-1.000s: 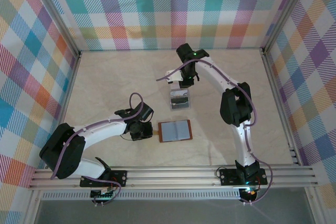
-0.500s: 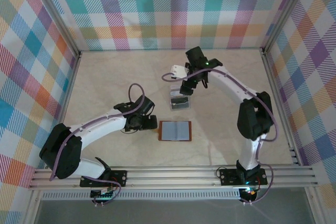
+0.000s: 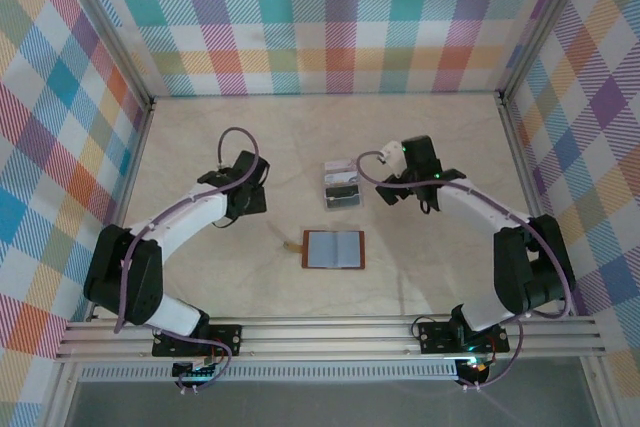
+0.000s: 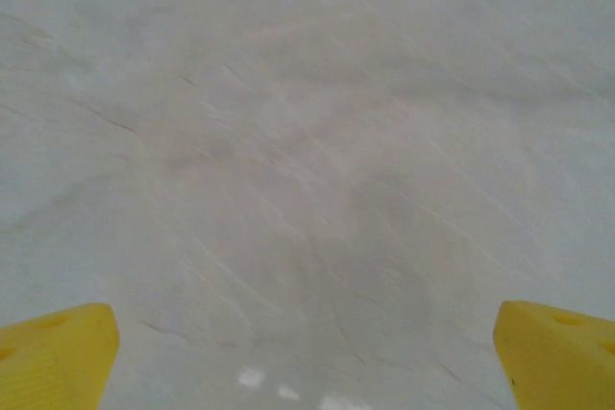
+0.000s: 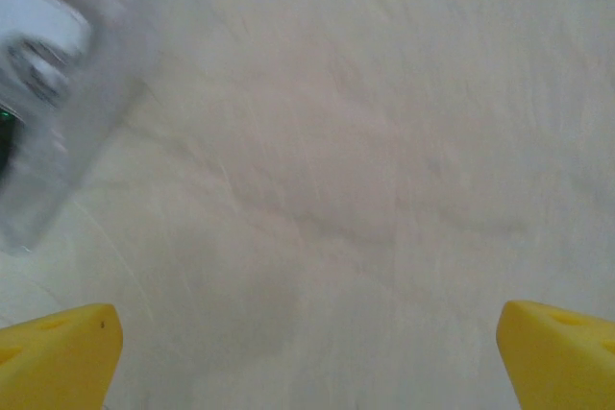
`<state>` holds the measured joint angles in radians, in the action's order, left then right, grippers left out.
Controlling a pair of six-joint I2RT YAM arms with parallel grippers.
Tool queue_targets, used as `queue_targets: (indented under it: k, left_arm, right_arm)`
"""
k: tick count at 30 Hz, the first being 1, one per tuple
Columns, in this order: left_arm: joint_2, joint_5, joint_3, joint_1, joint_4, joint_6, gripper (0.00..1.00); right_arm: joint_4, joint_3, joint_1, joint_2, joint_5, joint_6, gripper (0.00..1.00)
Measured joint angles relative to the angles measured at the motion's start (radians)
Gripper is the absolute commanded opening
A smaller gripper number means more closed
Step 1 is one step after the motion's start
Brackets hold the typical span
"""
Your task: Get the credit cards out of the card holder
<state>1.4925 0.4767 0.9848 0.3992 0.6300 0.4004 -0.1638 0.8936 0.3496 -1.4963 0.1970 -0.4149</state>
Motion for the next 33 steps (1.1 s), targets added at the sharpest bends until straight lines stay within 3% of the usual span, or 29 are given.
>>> queue_targets:
  k: [6, 11, 19, 25, 33]
  left_arm:
    - [0.077, 0.170, -0.043, -0.084, -0.148, -0.114, 1.00]
    - [0.082, 0.150, -0.203, -0.171, -0.403, -0.214, 1.00]
    - [-0.090, -0.076, -0.509, -0.259, -0.903, -0.351, 1.00]
    - [-0.055, -0.259, -0.541, -0.346, -1.180, -0.368, 1.00]
    - [0.060, -0.399, -0.542, -0.354, -1.319, -0.396, 1.00]
  right_arm:
    - [0.213, -0.218, -0.089, 0.005, 0.027, 0.158, 1.00]
    - [0.383, -0.283, -0.135, -0.010, 0.041, 0.209, 1.00]
    - [0.656, -0.359, -0.257, -0.010, -0.072, 0.303, 1.00]
    - [0.813, -0.441, -0.314, -0.011, -0.151, 0.359, 1.00]
    - [0.927, -0.481, -0.331, -0.032, -0.195, 0.394, 1.00]
